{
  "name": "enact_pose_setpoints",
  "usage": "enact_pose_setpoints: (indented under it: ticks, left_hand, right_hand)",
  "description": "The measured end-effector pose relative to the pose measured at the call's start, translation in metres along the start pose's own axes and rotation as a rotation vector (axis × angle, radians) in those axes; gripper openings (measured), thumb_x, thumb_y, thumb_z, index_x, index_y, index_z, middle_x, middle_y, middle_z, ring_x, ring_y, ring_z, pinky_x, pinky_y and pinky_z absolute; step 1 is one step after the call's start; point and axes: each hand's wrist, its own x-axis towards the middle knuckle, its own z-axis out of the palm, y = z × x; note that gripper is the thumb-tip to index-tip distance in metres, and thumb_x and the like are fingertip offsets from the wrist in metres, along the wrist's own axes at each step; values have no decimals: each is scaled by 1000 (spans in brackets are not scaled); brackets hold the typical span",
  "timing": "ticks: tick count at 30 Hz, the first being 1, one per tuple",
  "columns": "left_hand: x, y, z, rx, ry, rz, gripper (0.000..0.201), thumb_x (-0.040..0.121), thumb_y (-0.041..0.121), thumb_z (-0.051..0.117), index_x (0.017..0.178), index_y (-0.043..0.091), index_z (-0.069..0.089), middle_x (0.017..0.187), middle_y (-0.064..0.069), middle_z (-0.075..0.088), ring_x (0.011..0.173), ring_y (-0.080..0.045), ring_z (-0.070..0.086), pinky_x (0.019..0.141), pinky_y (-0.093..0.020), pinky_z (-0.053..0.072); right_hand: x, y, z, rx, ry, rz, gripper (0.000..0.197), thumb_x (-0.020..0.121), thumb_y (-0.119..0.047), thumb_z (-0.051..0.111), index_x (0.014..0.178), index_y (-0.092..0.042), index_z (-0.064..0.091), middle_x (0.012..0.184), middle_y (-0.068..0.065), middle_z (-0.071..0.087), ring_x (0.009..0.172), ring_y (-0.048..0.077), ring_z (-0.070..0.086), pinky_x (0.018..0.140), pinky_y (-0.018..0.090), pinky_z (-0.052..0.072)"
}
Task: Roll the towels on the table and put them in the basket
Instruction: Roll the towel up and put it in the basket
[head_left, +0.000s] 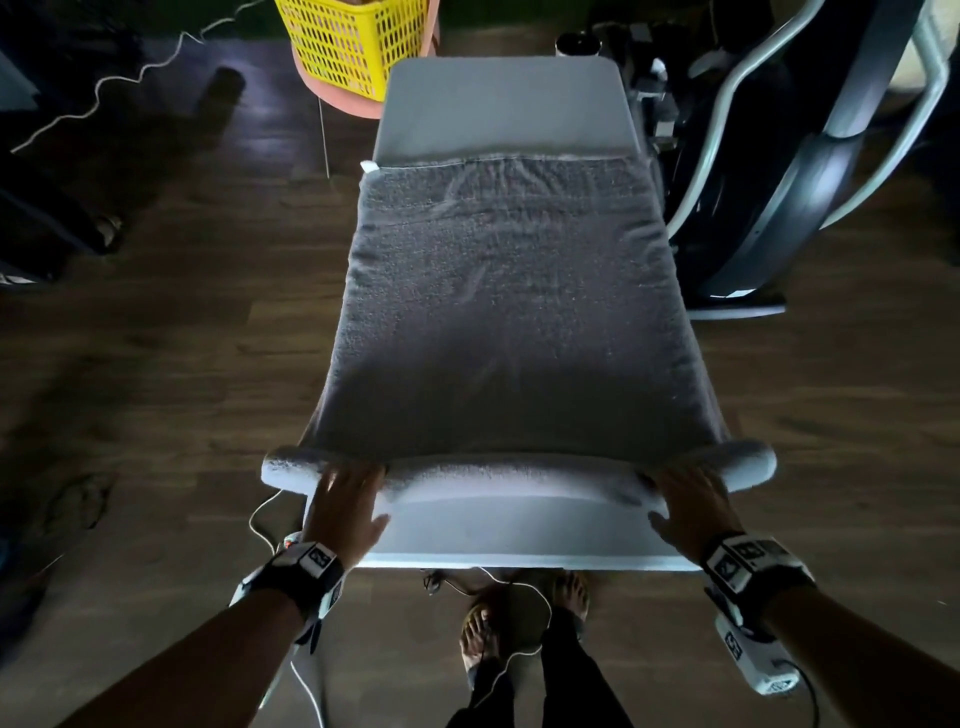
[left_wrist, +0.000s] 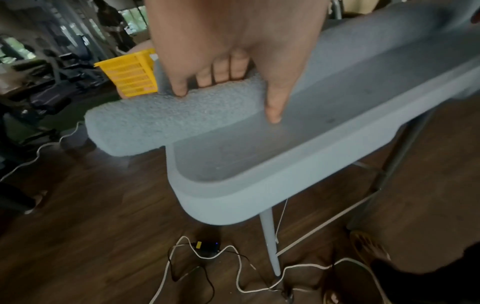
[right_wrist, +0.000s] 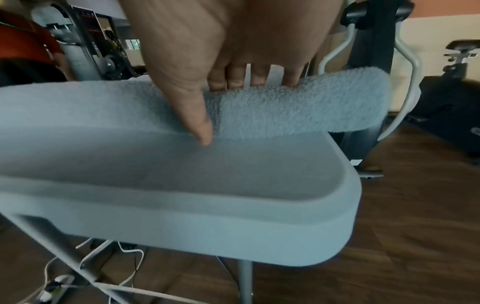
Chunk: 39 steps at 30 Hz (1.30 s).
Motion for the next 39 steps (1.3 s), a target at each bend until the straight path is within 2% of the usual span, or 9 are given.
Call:
enact_pose_setpoints:
  ticks: [4,7,10,16,22,25,29,33,39]
  left_hand:
    - [8,3,-14,7,60,-27,34,58,35,78,83,14,68,76,-3,69,72,-28,67,70,-44,51]
    - [18,-4,-12,-14,132,-39,46,82,34,46,113,6,65,104,-13,69,94,-32,67,83,-49,48]
    - [14,-14,-2,66,83,59,64,75,43,66,125,4,58,121,-13,64,112,-31,62,98,-47,34]
    - [14,-1,-28,19,-39,39,25,48,18,83,65,18,63,59,-4,64,59,-30,64,64,-38,51]
    - [28,-8,-22,99,6,28,47,86,30,53,117,-4,63,112,-19,67,103,-37,64,90,-54,49]
    - [17,-4,-19,54,-157,23,55,64,33,82,107,3,66,105,-15,69,100,-36,65,89,-48,49]
    - [32,-3,-41,56,-87,-21,28,85,34,61,102,13,68,104,-9,70,100,-31,64,85,-35,47]
    - [47,-15,-40,-60,35,22,41,92,30,54,124,4,59,122,-17,62,108,-35,61,91,-46,48]
    - [20,-4,-32,-3,-155,35,23,69,23,76,86,15,64,85,-6,69,86,-31,66,77,-39,50]
  right_hand:
    - [17,1,-12,18,-52,-11,42,80,-48,59,118,-30,60,125,-5,59,120,20,50,103,38,36]
    - [23,2,-19,101,118,33,50,92,-49,33,132,-28,53,136,-2,54,127,22,47,107,45,31]
    - [11,3,-8,68,63,21,55,89,-56,48,137,-27,48,139,-4,50,134,21,39,114,42,16]
    - [5,-1,-10,-20,-60,33,41,77,-46,58,113,-28,61,119,-4,59,119,23,50,105,38,29]
    - [17,0,-26,107,-1,72,56,93,-56,41,145,-40,29,151,-10,33,140,16,27,112,44,13]
    - [5,-7,-24,-43,-63,25,60,87,-53,54,142,-38,35,144,-12,42,135,14,35,110,40,13]
    - [18,-4,-40,-101,-80,-18,45,84,-49,47,126,-35,54,128,-11,58,123,12,48,103,35,28]
    - [29,2,-41,41,-34,72,53,96,-51,37,145,-35,31,152,-7,33,141,18,26,112,43,15]
    - [7,2,-13,-24,-46,-16,42,72,-41,69,112,-36,58,118,-1,63,119,25,53,101,38,24]
